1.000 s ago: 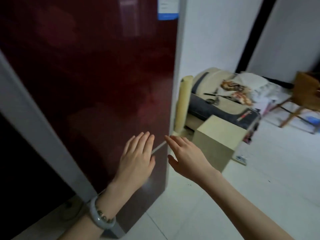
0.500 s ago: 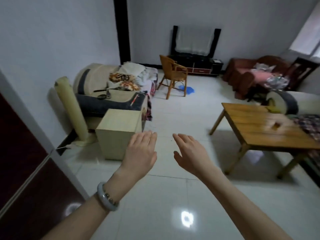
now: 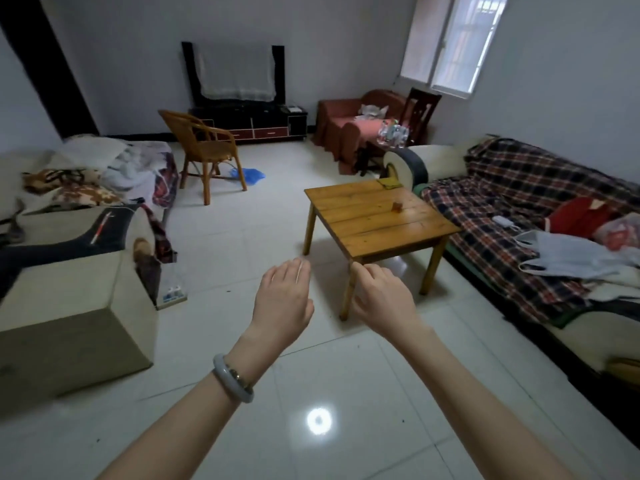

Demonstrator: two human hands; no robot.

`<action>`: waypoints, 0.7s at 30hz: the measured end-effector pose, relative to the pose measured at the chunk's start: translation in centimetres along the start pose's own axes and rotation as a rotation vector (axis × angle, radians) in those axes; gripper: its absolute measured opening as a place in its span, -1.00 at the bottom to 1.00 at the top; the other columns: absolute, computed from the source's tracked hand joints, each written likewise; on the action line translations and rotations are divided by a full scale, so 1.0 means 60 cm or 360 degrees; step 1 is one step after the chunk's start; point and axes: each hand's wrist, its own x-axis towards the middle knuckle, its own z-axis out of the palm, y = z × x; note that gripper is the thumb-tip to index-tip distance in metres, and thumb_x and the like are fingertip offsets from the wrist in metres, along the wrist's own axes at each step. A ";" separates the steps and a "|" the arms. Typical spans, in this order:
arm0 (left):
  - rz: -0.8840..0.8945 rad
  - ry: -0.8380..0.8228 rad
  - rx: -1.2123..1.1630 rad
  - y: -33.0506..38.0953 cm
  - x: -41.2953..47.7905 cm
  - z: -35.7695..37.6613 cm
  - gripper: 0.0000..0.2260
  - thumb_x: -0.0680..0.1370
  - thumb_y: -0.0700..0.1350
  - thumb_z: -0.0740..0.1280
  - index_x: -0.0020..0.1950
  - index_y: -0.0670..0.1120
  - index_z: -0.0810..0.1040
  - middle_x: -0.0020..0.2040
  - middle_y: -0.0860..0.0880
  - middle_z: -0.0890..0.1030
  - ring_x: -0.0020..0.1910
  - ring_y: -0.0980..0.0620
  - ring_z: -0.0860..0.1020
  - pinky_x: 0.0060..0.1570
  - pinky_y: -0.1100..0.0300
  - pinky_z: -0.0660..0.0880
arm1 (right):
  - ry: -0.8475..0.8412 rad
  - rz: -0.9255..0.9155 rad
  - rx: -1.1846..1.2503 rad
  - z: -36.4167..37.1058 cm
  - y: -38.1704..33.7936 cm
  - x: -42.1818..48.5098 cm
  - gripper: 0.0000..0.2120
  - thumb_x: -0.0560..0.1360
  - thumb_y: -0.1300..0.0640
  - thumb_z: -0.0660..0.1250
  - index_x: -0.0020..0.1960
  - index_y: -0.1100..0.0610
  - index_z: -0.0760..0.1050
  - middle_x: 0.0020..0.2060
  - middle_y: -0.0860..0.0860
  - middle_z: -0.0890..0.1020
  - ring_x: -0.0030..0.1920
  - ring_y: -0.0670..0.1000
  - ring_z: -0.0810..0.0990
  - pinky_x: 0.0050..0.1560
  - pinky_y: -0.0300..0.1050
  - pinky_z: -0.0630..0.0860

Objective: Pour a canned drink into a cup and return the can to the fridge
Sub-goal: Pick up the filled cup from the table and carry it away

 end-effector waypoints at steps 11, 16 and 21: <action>0.0418 -0.0030 -0.0156 0.201 0.231 0.113 -0.46 0.50 -0.07 0.32 0.44 -0.19 0.29 0.39 -0.16 0.41 0.36 -0.10 0.38 0.34 0.01 0.26 | 0.0114 0.0409 -0.0025 0.016 0.281 0.020 -0.49 0.49 0.08 0.22 0.42 0.15 0.25 0.24 0.07 0.50 0.21 0.08 0.48 0.20 -0.02 0.48; 0.0472 -0.0075 -0.0187 0.267 0.375 0.177 -0.41 0.45 -0.06 0.39 0.42 -0.21 0.32 0.36 -0.19 0.44 0.33 -0.13 0.41 0.33 0.00 0.28 | 0.0108 0.0490 -0.0031 0.033 0.409 0.092 -0.48 0.50 0.07 0.21 0.43 0.13 0.23 0.25 0.04 0.49 0.20 0.06 0.48 0.18 -0.03 0.47; 0.0493 -0.0058 -0.0211 0.320 0.517 0.230 -0.44 0.41 -0.09 0.42 0.36 -0.23 0.39 0.28 -0.21 0.51 0.25 -0.15 0.48 0.26 -0.03 0.36 | 0.0086 0.0519 -0.0008 0.044 0.533 0.191 -0.48 0.51 0.05 0.23 0.43 0.13 0.24 0.25 0.04 0.49 0.23 0.04 0.46 0.22 -0.05 0.44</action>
